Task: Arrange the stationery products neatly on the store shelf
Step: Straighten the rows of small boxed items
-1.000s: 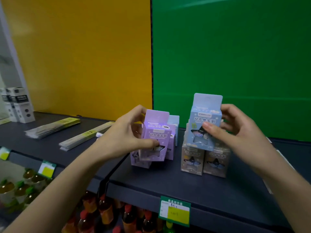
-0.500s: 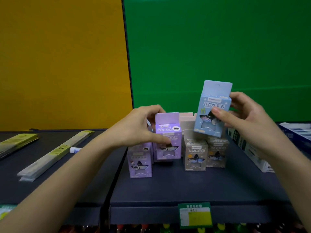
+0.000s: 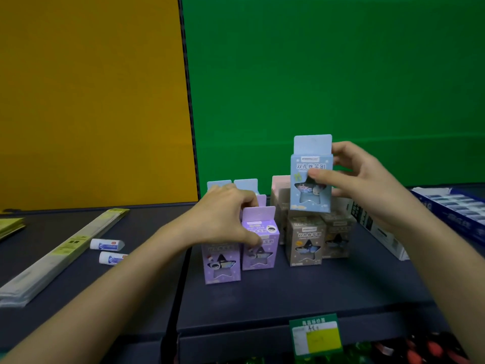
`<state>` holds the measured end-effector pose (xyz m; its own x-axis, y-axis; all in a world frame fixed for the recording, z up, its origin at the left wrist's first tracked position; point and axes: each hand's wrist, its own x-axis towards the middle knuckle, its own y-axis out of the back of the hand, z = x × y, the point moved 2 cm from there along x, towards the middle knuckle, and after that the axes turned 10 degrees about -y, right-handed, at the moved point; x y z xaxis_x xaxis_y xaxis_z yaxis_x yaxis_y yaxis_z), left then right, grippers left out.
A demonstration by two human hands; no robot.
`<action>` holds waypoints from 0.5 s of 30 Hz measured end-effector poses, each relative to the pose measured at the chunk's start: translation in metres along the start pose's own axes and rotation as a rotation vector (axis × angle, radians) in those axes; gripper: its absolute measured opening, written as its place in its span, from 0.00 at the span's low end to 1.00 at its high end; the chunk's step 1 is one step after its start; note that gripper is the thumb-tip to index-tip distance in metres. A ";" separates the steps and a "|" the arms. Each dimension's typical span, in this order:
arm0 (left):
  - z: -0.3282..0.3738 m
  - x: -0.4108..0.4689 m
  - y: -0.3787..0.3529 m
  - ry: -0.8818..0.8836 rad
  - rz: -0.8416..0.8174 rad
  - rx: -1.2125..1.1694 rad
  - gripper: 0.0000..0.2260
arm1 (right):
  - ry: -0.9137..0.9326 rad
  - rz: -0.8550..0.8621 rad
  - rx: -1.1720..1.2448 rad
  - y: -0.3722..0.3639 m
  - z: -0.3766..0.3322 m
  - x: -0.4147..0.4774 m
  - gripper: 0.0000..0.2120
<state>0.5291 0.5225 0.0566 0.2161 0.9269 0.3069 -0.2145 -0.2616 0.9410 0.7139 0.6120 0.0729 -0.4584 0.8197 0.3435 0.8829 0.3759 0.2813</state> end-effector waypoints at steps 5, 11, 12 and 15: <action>-0.001 0.000 0.005 -0.015 -0.054 0.106 0.18 | -0.030 -0.009 -0.034 -0.007 -0.003 0.013 0.14; -0.011 0.002 0.005 -0.047 -0.030 0.131 0.20 | 0.004 -0.084 -0.083 -0.018 -0.009 0.029 0.15; -0.012 0.001 0.005 -0.050 -0.017 0.117 0.20 | 0.020 -0.098 -0.098 -0.020 -0.010 0.031 0.16; -0.019 -0.005 0.013 -0.042 0.080 0.007 0.19 | 0.056 -0.129 -0.133 -0.024 -0.015 0.042 0.15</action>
<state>0.5072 0.5200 0.0649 0.2379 0.8910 0.3867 -0.2265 -0.3363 0.9141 0.6718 0.6306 0.0935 -0.5752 0.7415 0.3454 0.7970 0.4130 0.4408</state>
